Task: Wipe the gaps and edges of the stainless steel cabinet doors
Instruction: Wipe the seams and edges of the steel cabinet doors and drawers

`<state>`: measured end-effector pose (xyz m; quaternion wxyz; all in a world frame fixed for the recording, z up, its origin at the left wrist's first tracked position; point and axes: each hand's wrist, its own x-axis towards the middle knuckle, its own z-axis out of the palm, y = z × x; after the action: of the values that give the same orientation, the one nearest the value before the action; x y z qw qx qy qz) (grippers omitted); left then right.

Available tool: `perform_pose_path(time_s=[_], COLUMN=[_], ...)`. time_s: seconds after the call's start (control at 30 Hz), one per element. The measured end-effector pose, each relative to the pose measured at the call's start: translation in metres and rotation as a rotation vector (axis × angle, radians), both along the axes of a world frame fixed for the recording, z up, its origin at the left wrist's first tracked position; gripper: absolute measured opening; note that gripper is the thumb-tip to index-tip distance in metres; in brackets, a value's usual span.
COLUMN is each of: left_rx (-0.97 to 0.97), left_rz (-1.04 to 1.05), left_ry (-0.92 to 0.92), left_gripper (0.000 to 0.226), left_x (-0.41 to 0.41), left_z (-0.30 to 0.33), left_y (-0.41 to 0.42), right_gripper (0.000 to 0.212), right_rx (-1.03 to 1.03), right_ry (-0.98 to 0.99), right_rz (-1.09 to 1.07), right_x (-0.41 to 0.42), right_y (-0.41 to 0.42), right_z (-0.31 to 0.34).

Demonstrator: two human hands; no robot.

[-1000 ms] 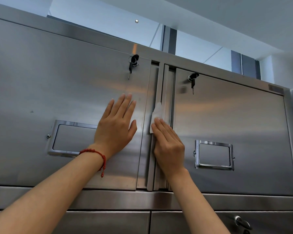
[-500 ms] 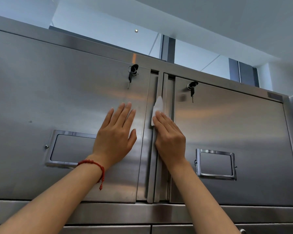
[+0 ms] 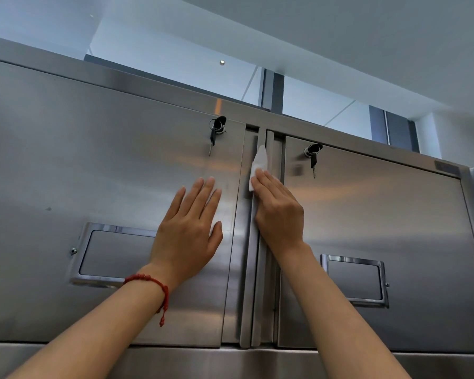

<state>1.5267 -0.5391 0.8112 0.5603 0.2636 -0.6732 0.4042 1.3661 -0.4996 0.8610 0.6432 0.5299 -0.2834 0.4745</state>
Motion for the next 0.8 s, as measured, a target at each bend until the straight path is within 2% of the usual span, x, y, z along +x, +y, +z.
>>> perform_pose_path(time_s=[0.33, 0.8], left_rx=[-0.016, -0.02], left_rz=[-0.014, -0.012], left_ry=[0.01, 0.013], left_gripper=[0.056, 0.056], left_x=[-0.001, 0.0], left_z=[0.0, -0.001], left_y=[-0.001, -0.001], right_gripper=[0.029, 0.029], right_rx=[-0.015, 0.024], right_ry=[-0.032, -0.037], right_rz=[0.017, 0.035], right_x=[0.003, 0.002], right_y=[-0.001, -0.001], right_z=[0.022, -0.012])
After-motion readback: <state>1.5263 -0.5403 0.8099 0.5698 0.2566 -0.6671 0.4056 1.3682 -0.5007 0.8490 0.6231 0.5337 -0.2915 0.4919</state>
